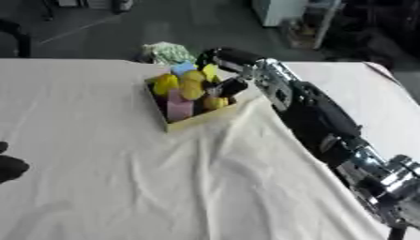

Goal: Pick up objects on the table and place them in the box.

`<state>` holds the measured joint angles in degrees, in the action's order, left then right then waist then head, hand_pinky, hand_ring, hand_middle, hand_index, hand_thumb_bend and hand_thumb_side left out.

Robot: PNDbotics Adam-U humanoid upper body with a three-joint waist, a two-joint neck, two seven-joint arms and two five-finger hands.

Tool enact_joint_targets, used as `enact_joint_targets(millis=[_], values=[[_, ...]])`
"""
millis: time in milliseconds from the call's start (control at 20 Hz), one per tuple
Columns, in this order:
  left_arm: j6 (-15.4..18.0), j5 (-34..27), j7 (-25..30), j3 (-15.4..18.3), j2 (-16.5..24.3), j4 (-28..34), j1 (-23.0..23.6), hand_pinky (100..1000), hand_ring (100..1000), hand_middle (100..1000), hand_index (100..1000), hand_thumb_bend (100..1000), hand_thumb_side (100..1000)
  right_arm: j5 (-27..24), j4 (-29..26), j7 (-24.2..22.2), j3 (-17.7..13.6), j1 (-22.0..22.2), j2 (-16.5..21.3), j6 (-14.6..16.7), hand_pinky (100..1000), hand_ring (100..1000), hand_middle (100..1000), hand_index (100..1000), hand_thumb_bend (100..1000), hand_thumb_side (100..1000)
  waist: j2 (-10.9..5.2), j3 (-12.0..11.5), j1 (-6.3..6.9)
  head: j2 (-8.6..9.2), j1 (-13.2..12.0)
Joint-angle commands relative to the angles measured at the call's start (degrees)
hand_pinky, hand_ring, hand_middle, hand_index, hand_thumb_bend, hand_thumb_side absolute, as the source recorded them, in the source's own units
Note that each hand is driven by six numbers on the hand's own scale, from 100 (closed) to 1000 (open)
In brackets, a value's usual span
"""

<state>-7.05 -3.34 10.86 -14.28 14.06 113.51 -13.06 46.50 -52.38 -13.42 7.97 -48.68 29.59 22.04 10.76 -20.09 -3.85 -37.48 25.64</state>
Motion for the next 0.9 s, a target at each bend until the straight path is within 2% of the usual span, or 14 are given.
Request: enact_joint_targets(millis=[50,300,500,900], values=[[0.07,-0.2,0.23,0.05,0.11,1.08,-0.68,828,736,640,842,100,737,2.88,0.87,2.35,0.74,-1.48,0.36,-0.84,816,845,829,708,100,238,-0.84,0.03,0.39,0.57,0.27],[0.06,-0.17,0.22,0.07,0.13,1.08,-0.59,828,737,640,842,100,738,7.46,1.01,5.01,0.45,-1.49,0.16,-0.2,817,845,824,885,100,236,-0.84,0.13,0.44,0.48,0.27],[0.02,-0.14,0.18,0.1,0.16,1.08,-0.55,828,737,640,842,100,738,9.7,1.13,6.71,-0.08,-1.47,0.48,-0.45,821,849,827,973,100,236,-0.88,0.21,0.43,0.52,0.22],[-0.11,-0.11,0.18,0.19,0.24,1.08,-0.53,828,738,640,842,100,739,13.6,0.78,7.29,-0.61,-1.49,1.94,-2.57,830,864,847,1000,100,286,-0.99,0.3,0.37,0.55,0.16]])
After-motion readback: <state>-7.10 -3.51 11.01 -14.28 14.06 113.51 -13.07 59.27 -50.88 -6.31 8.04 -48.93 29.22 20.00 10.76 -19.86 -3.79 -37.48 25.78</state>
